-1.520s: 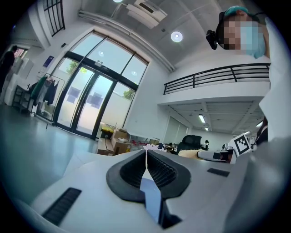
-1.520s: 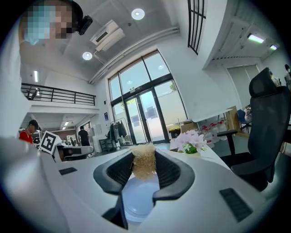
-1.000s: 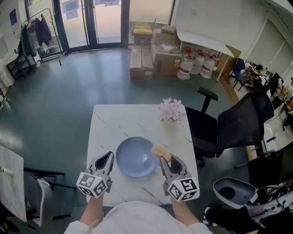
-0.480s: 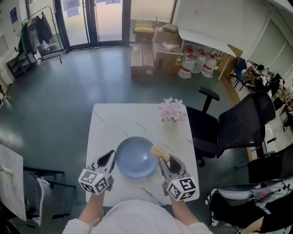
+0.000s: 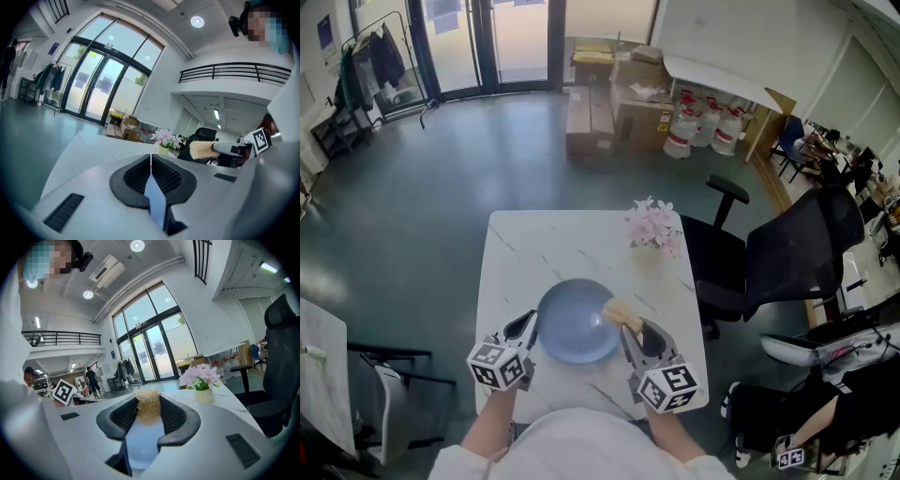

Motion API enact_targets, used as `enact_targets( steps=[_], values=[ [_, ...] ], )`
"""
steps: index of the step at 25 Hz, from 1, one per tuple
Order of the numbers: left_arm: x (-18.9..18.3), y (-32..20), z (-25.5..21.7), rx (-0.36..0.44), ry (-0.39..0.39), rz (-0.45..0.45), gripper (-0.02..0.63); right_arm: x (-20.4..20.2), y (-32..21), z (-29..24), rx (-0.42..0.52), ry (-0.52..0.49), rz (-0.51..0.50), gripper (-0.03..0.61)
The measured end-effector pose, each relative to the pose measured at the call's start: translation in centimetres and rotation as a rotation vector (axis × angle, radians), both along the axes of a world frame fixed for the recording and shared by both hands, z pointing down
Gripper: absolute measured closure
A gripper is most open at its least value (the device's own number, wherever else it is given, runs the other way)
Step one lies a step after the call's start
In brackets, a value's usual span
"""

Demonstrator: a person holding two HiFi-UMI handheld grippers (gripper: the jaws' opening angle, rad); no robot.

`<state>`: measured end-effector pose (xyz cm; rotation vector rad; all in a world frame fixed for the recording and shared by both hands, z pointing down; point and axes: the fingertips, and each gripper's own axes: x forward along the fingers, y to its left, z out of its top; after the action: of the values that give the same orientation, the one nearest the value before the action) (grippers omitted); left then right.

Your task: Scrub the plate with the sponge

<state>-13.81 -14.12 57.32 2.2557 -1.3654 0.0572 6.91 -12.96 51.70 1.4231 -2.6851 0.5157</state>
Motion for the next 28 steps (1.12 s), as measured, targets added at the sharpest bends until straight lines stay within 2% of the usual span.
enact_targets(
  steps=[20,28],
  values=[
    [-0.7,0.7,8.5,-0.32,-0.021,-0.036,0.577,-1.0,0.5,1.4,-0.041,-0.029,-0.03,0.437],
    [-1.1,0.6,11.0,-0.422,0.004,-0.074,0.575,-0.8,0.7,1.6,-0.051,-0.031,-0.032,0.437]
  ],
)
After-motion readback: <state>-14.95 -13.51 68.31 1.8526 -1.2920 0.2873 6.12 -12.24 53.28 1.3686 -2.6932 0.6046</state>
